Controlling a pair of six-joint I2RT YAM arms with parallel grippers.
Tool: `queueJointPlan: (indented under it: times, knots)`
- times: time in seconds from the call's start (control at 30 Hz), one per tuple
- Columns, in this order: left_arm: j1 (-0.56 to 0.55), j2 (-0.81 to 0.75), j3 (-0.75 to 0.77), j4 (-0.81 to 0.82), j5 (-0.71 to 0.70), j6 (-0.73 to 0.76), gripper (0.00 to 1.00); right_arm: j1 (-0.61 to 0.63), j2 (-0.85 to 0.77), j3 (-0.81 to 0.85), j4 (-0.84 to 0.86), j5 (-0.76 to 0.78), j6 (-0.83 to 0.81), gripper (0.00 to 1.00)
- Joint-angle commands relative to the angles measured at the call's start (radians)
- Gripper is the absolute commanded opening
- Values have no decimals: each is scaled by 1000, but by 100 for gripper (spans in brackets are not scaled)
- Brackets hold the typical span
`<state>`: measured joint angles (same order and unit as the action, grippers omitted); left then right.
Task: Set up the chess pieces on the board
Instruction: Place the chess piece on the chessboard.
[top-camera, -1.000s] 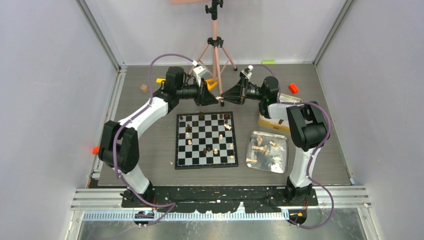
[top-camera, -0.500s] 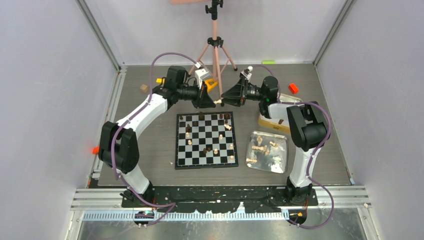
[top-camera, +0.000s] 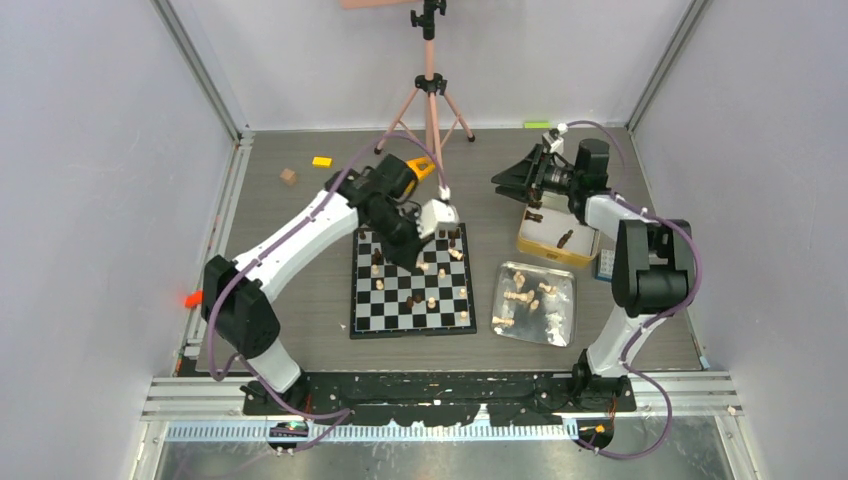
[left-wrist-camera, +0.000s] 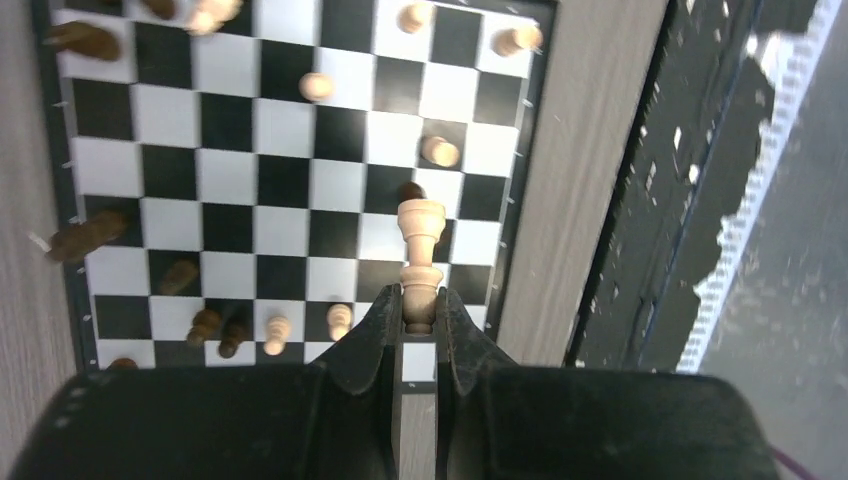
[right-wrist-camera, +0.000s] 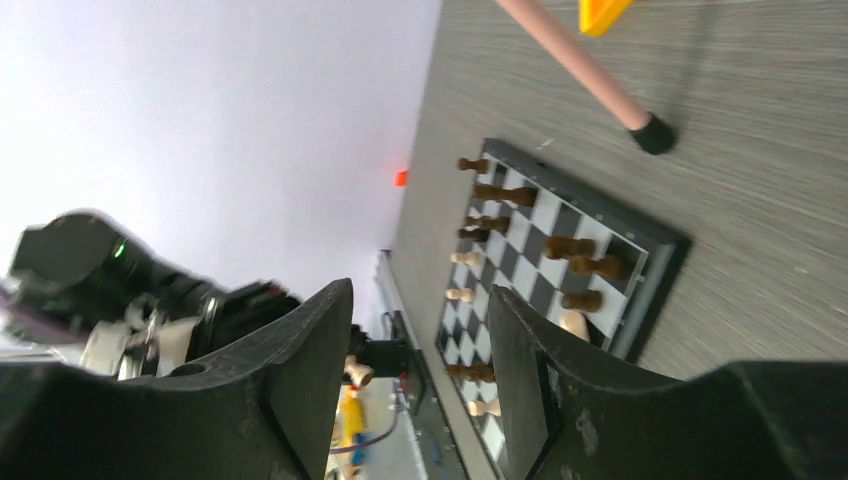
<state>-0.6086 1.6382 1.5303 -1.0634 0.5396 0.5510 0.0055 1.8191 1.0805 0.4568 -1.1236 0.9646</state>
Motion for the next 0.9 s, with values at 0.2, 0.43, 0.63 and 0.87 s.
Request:
queueJointPlan:
  times: [0.2,0.43,0.63,0.87]
  knots:
    - [-311,148,208,-358,-318,99,0,-132,-205,65,-598,122,-566,57]
    - [-456,272,222,-363,-441,82,0,-181,-266,19,-630,149,-633,56]
    - [-514,383,254,-363,-499,75,0,-198,-275,11,-632,140,-640,55]
    - [-544,462,260,-349,-597,56,0,-202,-274,8,-630,127,-639,54]
